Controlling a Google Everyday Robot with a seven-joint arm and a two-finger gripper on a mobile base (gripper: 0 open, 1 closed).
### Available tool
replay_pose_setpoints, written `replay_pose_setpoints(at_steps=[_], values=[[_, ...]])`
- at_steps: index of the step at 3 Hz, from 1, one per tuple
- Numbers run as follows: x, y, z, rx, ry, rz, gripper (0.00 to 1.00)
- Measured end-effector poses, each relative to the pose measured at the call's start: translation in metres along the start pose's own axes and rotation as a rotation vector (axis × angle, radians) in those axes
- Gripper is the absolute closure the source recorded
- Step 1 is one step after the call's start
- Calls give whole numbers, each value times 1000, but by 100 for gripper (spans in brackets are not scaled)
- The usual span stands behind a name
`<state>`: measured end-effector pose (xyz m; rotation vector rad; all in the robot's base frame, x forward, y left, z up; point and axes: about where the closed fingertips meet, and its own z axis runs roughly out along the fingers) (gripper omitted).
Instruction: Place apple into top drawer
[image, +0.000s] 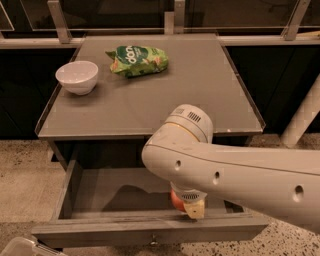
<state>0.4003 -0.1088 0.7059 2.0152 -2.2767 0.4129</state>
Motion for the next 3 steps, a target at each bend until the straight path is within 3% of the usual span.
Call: replay_pose_setpoints(at_steps=[1,2,3], values=[[0,0,0,0,0,0,12],[0,0,0,0,0,0,0],[0,0,0,0,0,0,0]])
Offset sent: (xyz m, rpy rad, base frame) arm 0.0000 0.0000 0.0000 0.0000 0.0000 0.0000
